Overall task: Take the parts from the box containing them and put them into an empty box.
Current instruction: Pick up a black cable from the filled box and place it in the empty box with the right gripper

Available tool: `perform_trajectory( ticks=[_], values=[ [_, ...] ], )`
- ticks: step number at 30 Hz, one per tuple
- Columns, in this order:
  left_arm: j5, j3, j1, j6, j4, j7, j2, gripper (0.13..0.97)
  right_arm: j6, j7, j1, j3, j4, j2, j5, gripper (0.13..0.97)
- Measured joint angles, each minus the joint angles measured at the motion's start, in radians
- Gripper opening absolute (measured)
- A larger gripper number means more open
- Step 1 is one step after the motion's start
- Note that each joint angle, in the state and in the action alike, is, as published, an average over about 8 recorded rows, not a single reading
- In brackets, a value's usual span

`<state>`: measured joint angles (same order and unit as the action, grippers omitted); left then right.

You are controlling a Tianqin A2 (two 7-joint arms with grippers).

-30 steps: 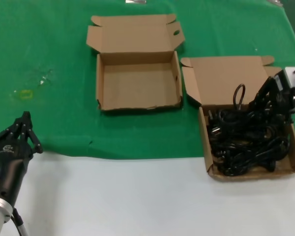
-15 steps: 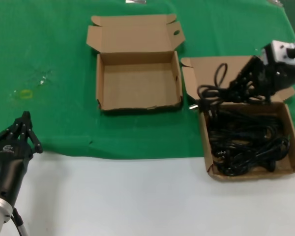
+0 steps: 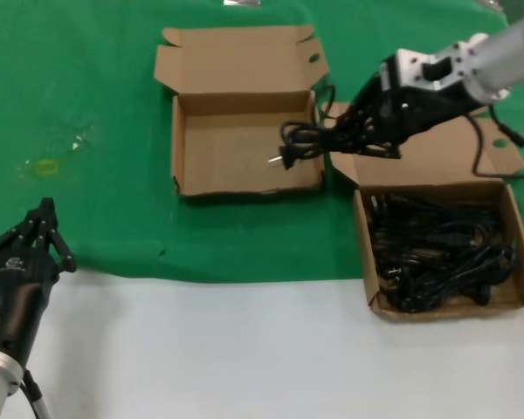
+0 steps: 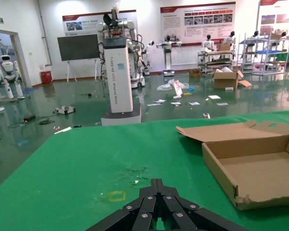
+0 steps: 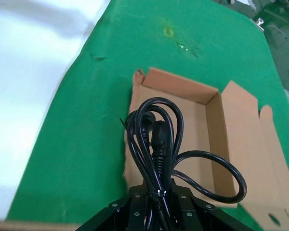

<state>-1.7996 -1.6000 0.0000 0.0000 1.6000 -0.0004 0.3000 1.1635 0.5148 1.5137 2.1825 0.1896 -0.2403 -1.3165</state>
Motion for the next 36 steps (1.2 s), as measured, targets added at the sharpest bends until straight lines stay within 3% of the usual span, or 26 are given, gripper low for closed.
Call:
perform_trajectory(
  ticks=[8, 20, 36],
  values=[
    [0.000, 0.000, 0.000, 0.000, 0.000, 0.000, 0.000, 0.144, -0.128, 0.070, 0.027, -0.015, -0.140, 0.123, -0.006, 0.219],
    [0.000, 0.000, 0.000, 0.000, 0.000, 0.000, 0.000, 0.144, -0.302, 0.078, 0.001, 0.008, -0.160, 0.224, -0.046, 0.218],
    [0.000, 0.000, 0.000, 0.000, 0.000, 0.000, 0.000, 0.144, -0.491, 0.040, -0.090, 0.466, -0.066, 0.240, -0.504, 0.218]
  ],
)
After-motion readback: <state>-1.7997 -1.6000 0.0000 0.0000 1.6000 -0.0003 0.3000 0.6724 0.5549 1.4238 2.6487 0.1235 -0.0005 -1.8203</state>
